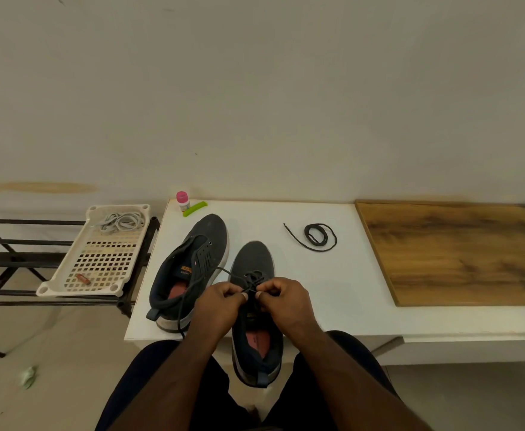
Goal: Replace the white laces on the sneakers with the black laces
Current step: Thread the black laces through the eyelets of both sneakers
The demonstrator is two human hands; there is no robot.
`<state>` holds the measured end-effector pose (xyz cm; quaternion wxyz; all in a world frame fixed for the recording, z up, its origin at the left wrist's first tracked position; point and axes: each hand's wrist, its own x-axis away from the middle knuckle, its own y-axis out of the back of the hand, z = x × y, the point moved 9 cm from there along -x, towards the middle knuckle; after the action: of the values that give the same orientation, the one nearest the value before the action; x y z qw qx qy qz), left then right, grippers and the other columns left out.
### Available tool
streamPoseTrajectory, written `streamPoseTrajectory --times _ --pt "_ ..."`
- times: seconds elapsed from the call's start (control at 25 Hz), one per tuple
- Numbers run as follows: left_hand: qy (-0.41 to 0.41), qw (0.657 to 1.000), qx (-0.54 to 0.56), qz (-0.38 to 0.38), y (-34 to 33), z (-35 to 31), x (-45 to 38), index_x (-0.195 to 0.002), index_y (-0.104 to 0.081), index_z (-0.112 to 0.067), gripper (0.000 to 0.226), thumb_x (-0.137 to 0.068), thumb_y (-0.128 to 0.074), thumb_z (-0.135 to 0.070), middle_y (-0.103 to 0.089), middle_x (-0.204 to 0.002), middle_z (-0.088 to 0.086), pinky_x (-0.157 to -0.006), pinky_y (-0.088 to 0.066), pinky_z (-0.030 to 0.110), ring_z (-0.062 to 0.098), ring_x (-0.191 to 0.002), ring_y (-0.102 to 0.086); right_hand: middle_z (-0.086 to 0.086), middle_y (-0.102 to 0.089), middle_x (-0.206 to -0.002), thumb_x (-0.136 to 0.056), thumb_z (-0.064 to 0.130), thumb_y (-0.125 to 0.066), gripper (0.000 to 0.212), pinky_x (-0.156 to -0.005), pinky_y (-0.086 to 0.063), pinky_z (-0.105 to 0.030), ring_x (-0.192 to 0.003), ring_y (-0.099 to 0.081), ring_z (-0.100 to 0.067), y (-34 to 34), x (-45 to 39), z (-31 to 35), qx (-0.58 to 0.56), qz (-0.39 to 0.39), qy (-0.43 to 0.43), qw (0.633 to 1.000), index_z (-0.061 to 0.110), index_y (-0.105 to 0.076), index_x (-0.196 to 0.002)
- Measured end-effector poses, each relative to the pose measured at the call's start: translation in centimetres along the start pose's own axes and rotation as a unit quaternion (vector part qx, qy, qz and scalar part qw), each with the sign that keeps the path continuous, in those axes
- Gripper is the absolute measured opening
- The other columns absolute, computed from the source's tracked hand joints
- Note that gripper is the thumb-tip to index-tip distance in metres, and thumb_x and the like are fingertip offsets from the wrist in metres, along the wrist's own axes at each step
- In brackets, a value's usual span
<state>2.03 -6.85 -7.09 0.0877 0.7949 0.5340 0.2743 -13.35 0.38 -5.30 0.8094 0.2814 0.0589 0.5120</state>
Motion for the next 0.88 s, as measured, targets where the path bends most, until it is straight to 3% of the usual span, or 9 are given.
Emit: streamPoseTrajectory --times 0.16,0.36,0.56,0.72,0.88 --pt "0.024 0.999 0.044 0.013 -0.3 0.8 -0.4 -0.080 -0.074 -0.023 0.008 -0.086 -0.070 -0.019 -0.073 -0.080 0.000 -0.080 -0.059 0.042 0.020 -0.080 -0.070 0.009 -0.071 -0.081 -0.086 0.016 -0.070 0.007 -0.076 -0.059 -0.024 -0.076 -0.068 -0.007 0.2 0.1 0.2 0.010 -0.017 0.004 1.000 0.022 -0.073 -0.087" --pt "0.029 0.998 0.058 0.020 -0.4 1.0 -0.4 -0.080 -0.075 -0.023 0.009 -0.086 -0.071 -0.019 -0.074 -0.079 0.001 -0.080 -0.060 0.043 0.023 -0.082 -0.070 0.014 -0.066 -0.076 -0.086 0.017 -0.068 0.009 -0.062 -0.044 -0.004 -0.072 -0.062 0.000 -0.1 0.6 1.2 0.051 -0.028 0.024 0.998 0.026 -0.071 -0.089" --pt "0.021 0.999 0.041 0.024 -0.4 1.0 -0.6 -0.080 -0.074 -0.025 0.005 -0.084 -0.072 -0.024 -0.073 -0.077 -0.004 -0.079 -0.059 0.041 0.018 -0.079 -0.070 0.011 -0.067 -0.079 -0.089 0.017 -0.065 0.010 -0.059 -0.041 -0.005 -0.073 -0.061 -0.001 -0.3 0.5 1.5 0.073 -0.020 0.029 0.997 0.025 -0.067 -0.095" --pt "0.001 1.000 0.004 0.030 -0.6 0.1 -0.7 -0.080 -0.071 -0.023 0.014 -0.087 -0.070 -0.035 -0.068 -0.070 -0.003 -0.062 -0.052 0.033 0.014 -0.067 -0.064 0.013 -0.065 -0.078 -0.090 0.018 -0.064 0.011 -0.057 -0.041 -0.005 -0.072 -0.060 0.000 -0.5 0.4 1.2 0.079 -0.012 0.023 0.997 0.027 -0.064 -0.095" --pt "0.042 0.994 0.086 0.048 -0.8 0.9 -1.2 -0.082 -0.072 -0.011 0.020 -0.094 -0.064 -0.024 -0.064 -0.066 0.006 -0.052 -0.043 0.028 0.016 -0.057 -0.055 0.013 -0.064 -0.079 -0.088 0.015 -0.064 0.016 -0.059 -0.041 -0.003 -0.072 -0.060 0.001 -0.4 0.4 1.0 0.063 -0.017 0.021 0.998 0.030 -0.061 -0.091"
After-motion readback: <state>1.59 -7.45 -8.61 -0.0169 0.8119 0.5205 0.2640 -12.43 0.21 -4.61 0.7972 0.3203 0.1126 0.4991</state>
